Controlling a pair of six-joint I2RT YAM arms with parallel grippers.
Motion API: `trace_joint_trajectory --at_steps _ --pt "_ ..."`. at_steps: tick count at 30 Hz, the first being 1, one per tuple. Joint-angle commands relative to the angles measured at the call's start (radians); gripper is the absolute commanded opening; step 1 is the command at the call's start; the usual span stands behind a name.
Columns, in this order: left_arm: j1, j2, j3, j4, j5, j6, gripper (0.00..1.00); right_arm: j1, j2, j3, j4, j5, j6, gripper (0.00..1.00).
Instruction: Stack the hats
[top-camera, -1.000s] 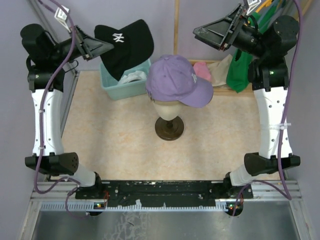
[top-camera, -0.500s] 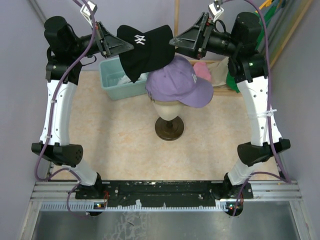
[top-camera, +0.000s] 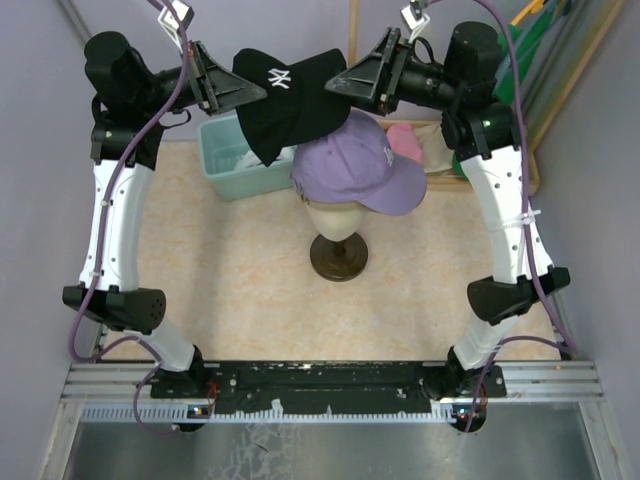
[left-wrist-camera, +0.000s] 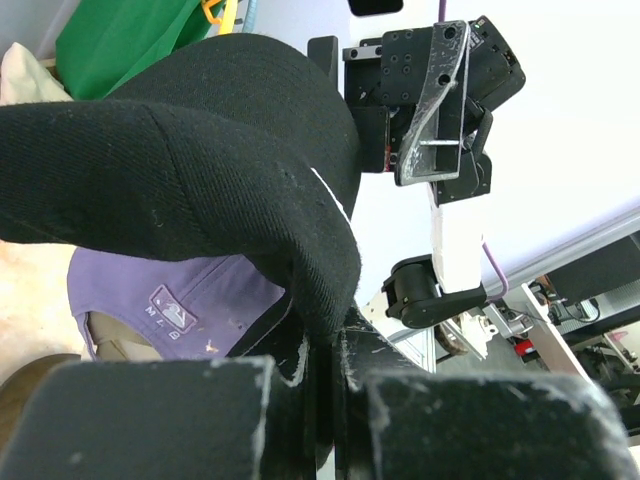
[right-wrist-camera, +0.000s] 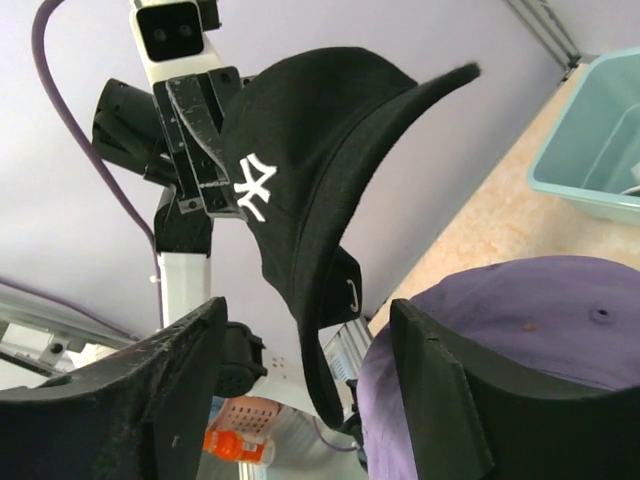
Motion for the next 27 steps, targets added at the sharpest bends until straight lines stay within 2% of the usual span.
trace_joint_trajectory --at_steps 1,2,4,8,10,12,14,17,18,20,23,27 --pt "-0.004 -0.013 0.004 0.034 0.015 -0.003 0.00 0.044 -0.003 0.051 0.027 0.006 0.007 0.62" --pt "-0.004 -0.012 0.005 0.033 0.013 -0.002 0.00 0.052 -0.003 0.051 0.022 0.008 0.005 0.58" --pt "-0.004 -0.008 0.005 0.033 0.013 0.000 0.00 0.065 -0.004 0.051 0.005 0.014 0.001 0.43" --pt "-0.004 -0.002 0.005 0.028 0.005 0.012 0.00 0.070 -0.016 0.042 -0.008 0.020 0.007 0.00" --pt "0.000 0.000 0.006 0.011 -0.017 0.038 0.04 0.070 -0.027 0.030 0.022 0.021 0.042 0.00" --pt "0.016 0.000 0.007 -0.029 -0.060 0.084 0.23 0.070 -0.041 0.011 0.069 0.029 0.098 0.00" --pt "0.044 -0.008 0.008 -0.086 -0.120 0.151 0.48 0.070 -0.059 -0.040 0.169 0.047 0.182 0.00" --pt "0.094 -0.048 -0.004 -0.227 -0.292 0.288 0.72 0.070 -0.136 -0.134 0.304 0.083 0.339 0.00" --pt "0.106 -0.075 -0.024 -0.272 -0.379 0.329 0.77 0.070 -0.143 -0.144 0.315 0.095 0.370 0.00" --pt "0.119 -0.144 -0.126 -0.308 -0.534 0.375 0.81 0.069 -0.137 -0.122 0.287 0.103 0.397 0.00" --pt "0.139 -0.251 -0.302 -0.275 -0.671 0.388 0.83 0.054 -0.125 -0.082 0.226 0.106 0.393 0.00" --pt "0.156 -0.292 -0.428 -0.263 -0.669 0.411 0.84 0.029 -0.126 -0.097 0.225 0.077 0.410 0.00"
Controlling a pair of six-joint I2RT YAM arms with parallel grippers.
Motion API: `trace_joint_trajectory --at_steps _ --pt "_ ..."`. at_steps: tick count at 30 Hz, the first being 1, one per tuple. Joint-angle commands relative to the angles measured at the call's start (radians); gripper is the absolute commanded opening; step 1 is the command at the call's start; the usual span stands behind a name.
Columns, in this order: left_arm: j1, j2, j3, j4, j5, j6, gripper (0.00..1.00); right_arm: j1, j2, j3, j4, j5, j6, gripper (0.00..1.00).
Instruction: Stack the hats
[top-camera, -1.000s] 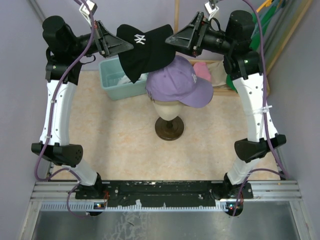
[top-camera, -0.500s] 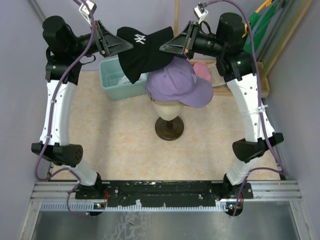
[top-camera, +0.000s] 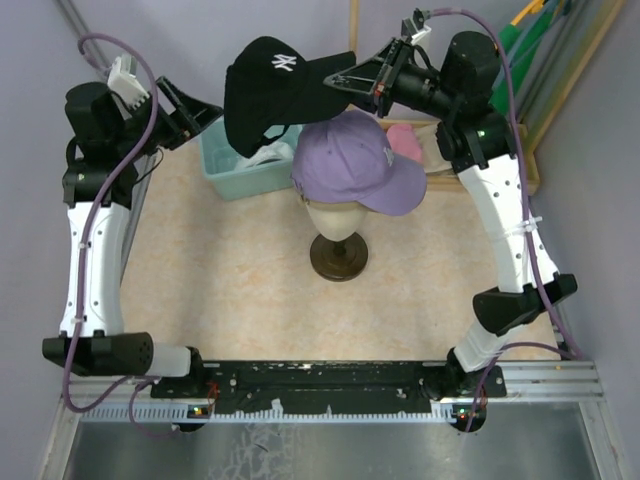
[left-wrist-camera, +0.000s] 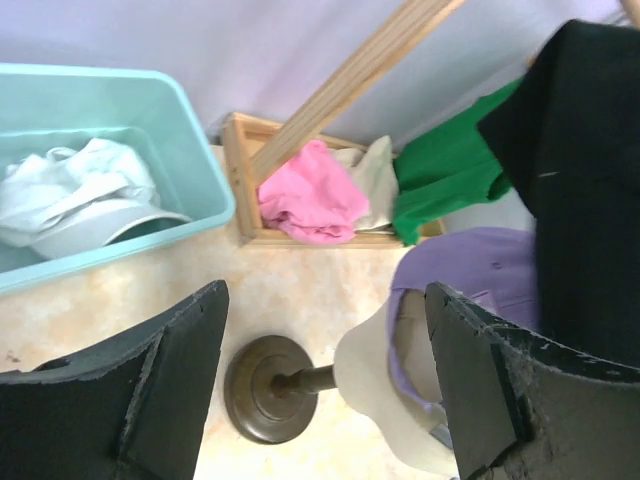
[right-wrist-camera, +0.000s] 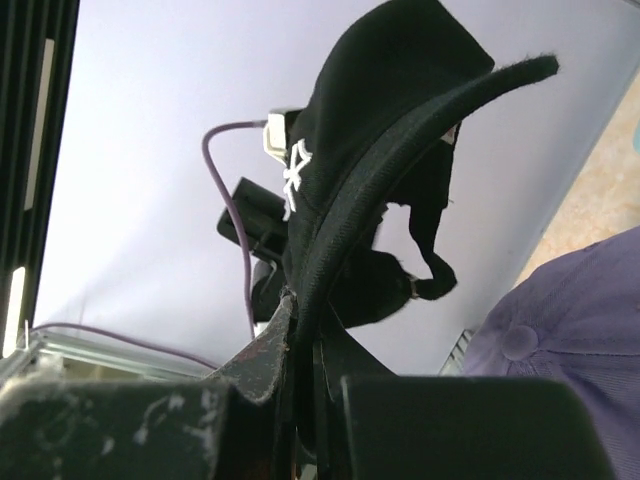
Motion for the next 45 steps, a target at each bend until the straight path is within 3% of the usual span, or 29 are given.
trace_joint_trajectory --at_steps 1,5,8,14,19,22,25,31,39,45 --pt "0.012 -0.033 -0.097 -0.014 -0.087 0.073 0.83 -0.026 -0.057 0.025 0.075 -0.029 0.059 0.00" --pt "0.010 -0.082 -0.220 0.084 0.047 0.048 0.72 -0.045 -0.084 -0.132 0.290 -0.034 0.181 0.00" --pt "0.009 -0.174 -0.351 0.298 0.144 -0.021 0.70 -0.046 -0.074 -0.141 0.356 -0.010 0.227 0.00" --pt "0.011 -0.280 -0.530 0.653 0.266 -0.224 0.56 -0.044 -0.077 -0.256 0.763 0.063 0.523 0.00" --pt "0.009 -0.256 -0.600 1.161 0.344 -0.603 0.49 -0.044 -0.067 -0.235 0.790 0.075 0.553 0.00" --pt "0.004 -0.191 -0.550 1.298 0.372 -0.783 0.39 -0.037 -0.067 -0.249 0.846 0.118 0.582 0.00" --pt "-0.035 -0.144 -0.540 1.484 0.303 -0.966 0.28 -0.013 -0.047 -0.243 0.920 0.165 0.631 0.00" --pt "-0.146 0.003 -0.382 1.659 0.200 -1.166 0.26 0.041 0.032 -0.163 0.970 0.198 0.682 0.00" --pt "-0.270 0.141 -0.232 1.805 0.029 -1.311 0.25 0.071 0.035 -0.201 1.020 0.247 0.673 0.00" --pt "-0.379 0.175 -0.234 1.864 -0.079 -1.283 0.23 0.092 0.043 -0.215 1.044 0.260 0.670 0.00"
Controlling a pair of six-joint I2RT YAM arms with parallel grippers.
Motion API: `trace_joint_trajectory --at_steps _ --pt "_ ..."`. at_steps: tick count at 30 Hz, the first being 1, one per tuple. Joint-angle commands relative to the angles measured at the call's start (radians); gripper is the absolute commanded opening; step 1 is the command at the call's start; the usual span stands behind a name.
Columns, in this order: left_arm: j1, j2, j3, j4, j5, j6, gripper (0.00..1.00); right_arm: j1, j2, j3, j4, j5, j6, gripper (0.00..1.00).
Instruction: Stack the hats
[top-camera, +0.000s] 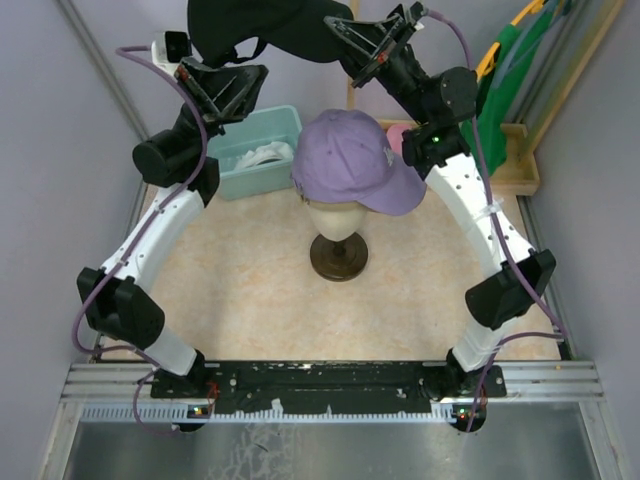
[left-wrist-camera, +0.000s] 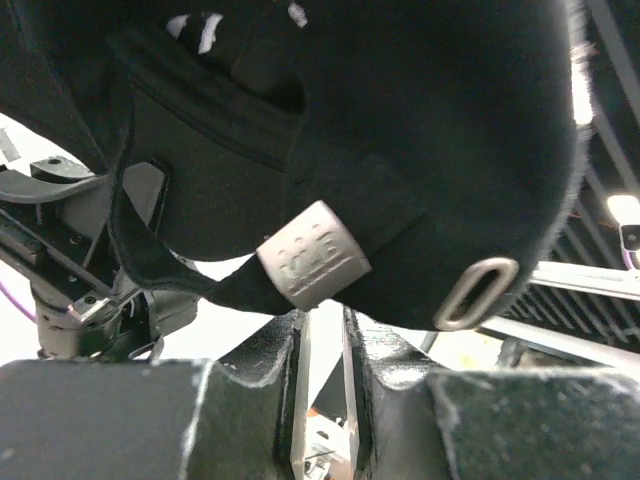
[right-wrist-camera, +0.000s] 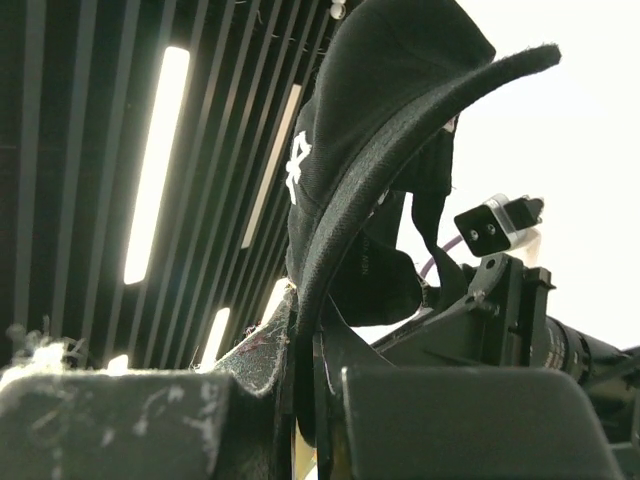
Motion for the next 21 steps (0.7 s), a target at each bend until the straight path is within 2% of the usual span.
trace_joint_trajectory --at_steps 1,8,16,21 --pt "-0.056 0.003 -0.019 0.097 -0.106 0.009 0.23 0.031 -0.009 0.016 0.099 0.035 0.004 0.00" --pt "-0.067 0.000 -0.057 0.125 -0.240 0.143 0.23 0.084 -0.043 -0.039 0.089 0.026 -0.027 0.00" --pt "-0.064 0.038 -0.103 0.280 -0.493 0.277 0.22 0.108 -0.221 -0.331 0.128 0.041 -0.036 0.00" --pt "0.032 0.002 -0.127 0.235 -0.451 0.350 0.19 0.097 -0.302 -0.449 0.146 0.051 -0.034 0.00"
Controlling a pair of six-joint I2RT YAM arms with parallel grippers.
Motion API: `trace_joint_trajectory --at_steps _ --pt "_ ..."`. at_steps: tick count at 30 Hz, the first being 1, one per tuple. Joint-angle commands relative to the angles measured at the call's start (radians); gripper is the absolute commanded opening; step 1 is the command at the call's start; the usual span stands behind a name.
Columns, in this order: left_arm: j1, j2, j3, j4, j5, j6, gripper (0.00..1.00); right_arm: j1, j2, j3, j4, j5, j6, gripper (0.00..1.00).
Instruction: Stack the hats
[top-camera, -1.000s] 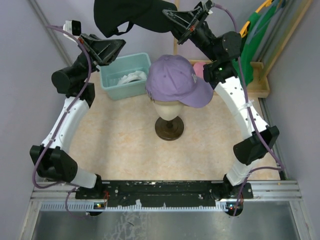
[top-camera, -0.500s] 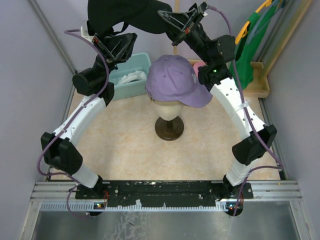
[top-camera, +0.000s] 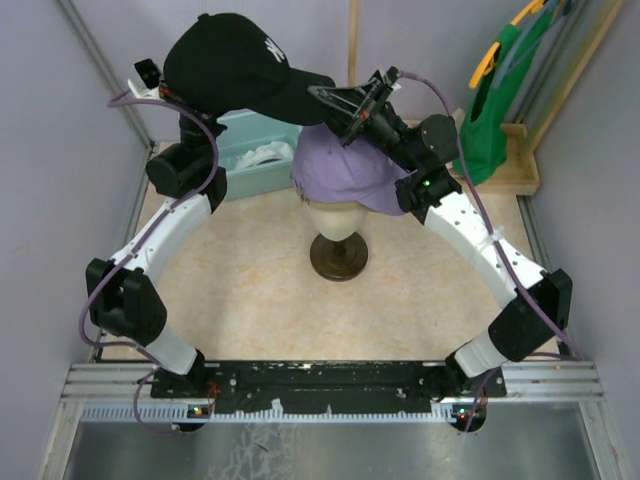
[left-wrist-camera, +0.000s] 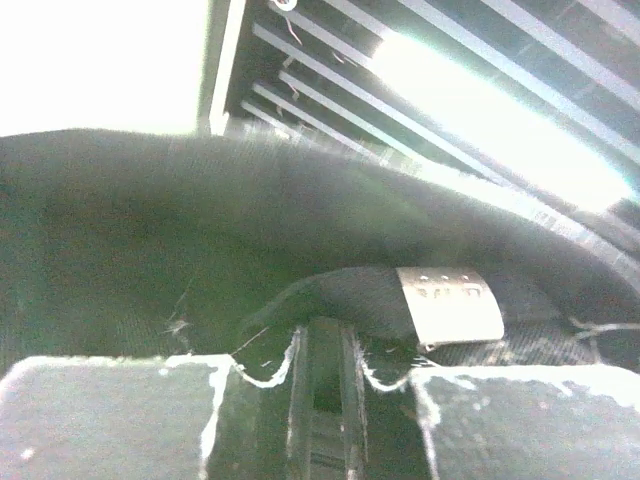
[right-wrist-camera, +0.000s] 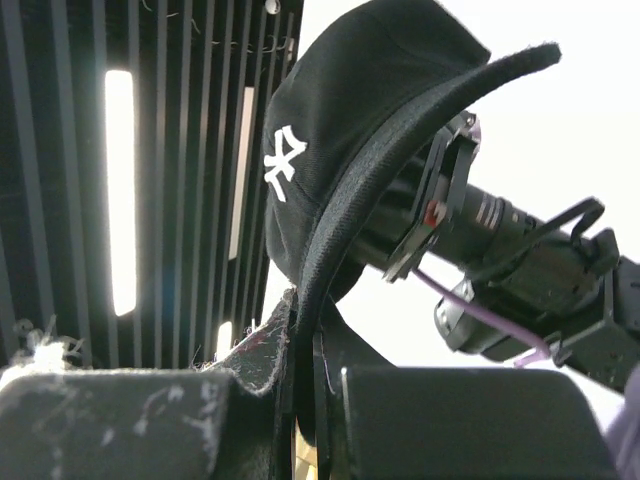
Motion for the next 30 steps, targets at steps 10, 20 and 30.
trace_joint_trajectory --at_steps 10,20,30 --pt "0.304 -0.303 -0.023 -0.622 0.184 0.489 0.19 -0.168 -0.160 0.047 0.033 -0.060 -0.047 0.00" --pt "0.308 -0.198 0.106 -0.770 0.503 0.298 0.57 -0.199 -0.094 0.160 0.032 -0.085 -0.029 0.00" --pt "0.261 -0.130 0.055 -0.640 0.600 -0.047 0.82 -0.199 -0.019 0.300 -0.032 -0.116 -0.058 0.00"
